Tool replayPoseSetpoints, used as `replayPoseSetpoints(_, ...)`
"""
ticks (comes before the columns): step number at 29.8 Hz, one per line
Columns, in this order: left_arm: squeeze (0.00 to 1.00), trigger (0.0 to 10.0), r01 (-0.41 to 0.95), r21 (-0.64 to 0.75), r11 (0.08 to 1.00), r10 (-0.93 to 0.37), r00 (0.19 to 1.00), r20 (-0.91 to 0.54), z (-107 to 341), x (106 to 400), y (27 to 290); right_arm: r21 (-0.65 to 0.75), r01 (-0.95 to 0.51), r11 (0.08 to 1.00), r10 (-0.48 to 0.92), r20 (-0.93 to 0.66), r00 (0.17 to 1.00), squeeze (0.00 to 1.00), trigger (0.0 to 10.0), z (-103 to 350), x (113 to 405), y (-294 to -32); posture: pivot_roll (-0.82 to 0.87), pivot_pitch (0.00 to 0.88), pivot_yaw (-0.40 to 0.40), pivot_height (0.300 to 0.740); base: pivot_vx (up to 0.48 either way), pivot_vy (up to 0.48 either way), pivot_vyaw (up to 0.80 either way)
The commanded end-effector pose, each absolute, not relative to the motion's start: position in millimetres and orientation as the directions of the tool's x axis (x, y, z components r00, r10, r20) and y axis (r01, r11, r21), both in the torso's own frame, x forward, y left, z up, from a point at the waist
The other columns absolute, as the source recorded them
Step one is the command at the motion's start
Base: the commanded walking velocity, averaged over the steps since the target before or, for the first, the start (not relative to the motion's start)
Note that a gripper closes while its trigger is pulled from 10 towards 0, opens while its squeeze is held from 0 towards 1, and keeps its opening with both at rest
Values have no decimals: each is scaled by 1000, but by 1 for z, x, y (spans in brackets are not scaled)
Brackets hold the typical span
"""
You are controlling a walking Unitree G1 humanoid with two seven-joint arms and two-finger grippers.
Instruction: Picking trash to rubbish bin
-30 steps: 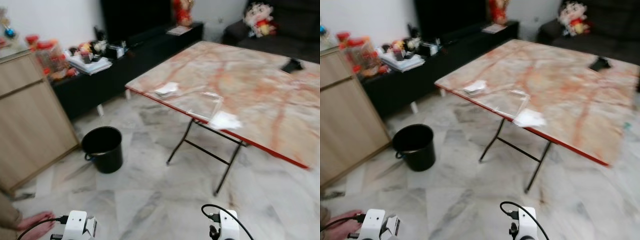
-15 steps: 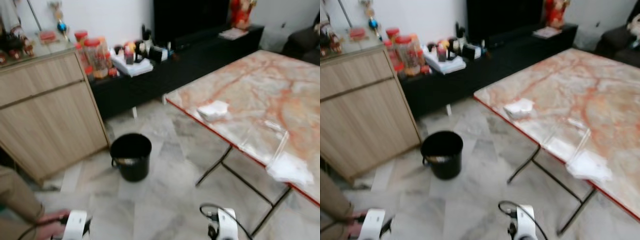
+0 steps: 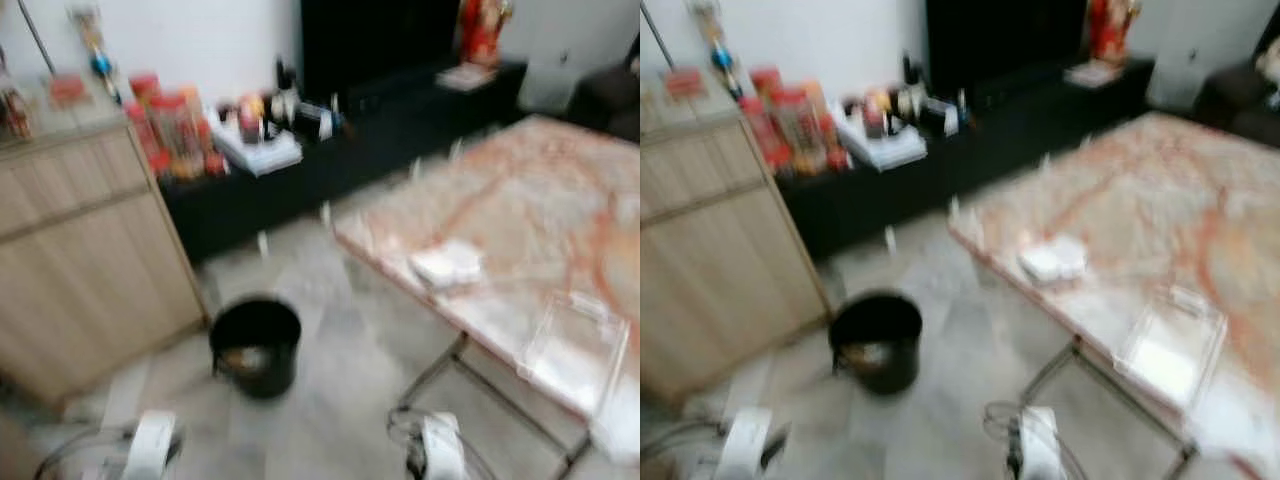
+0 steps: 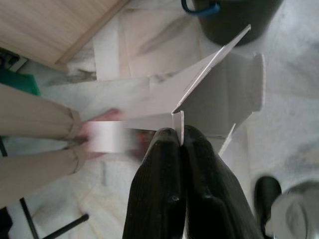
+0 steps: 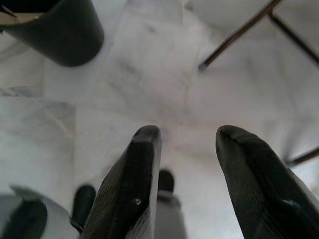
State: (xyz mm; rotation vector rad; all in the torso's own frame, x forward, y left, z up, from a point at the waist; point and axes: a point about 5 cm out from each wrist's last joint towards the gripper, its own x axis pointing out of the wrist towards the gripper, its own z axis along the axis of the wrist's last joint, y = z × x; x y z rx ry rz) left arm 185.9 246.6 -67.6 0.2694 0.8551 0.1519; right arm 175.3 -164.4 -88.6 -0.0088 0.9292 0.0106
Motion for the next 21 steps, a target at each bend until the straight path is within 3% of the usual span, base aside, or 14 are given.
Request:
replayPoseSetpoints(1, 0, 10000, -22, 325, 945, 262, 644, -719, -65, 184, 257, 14, -65, 998, 52, -783, 620, 0, 10000, -85, 184, -150, 203, 0, 35, 740, 480, 0, 0)
replayPoseSetpoints(4, 0, 10000, -23, 327, 945, 264, 645, -717, -65, 185, 257, 10, -84, 996, 61, -768, 637, 0, 10000, -82, 189, -148, 203, 0, 35, 740, 480, 0, 0)
replayPoseSetpoints(12, 0, 10000, -33, 324, 945, 266, 651, -711, -64, 189, 255, 5, -96, 995, 65, -769, 636, 0, 10000, -81, 192, -148, 203, 0, 27, 740, 480, 0, 785)
replayPoseSetpoints(21, 0, 10000, -36, 322, 946, 267, 649, -712, -65, 187, 254, 20, -77, 997, 64, -773, 632, 0, 10000, -82, 189, -148, 202, 0, 28, 740, 480, 0, 0)
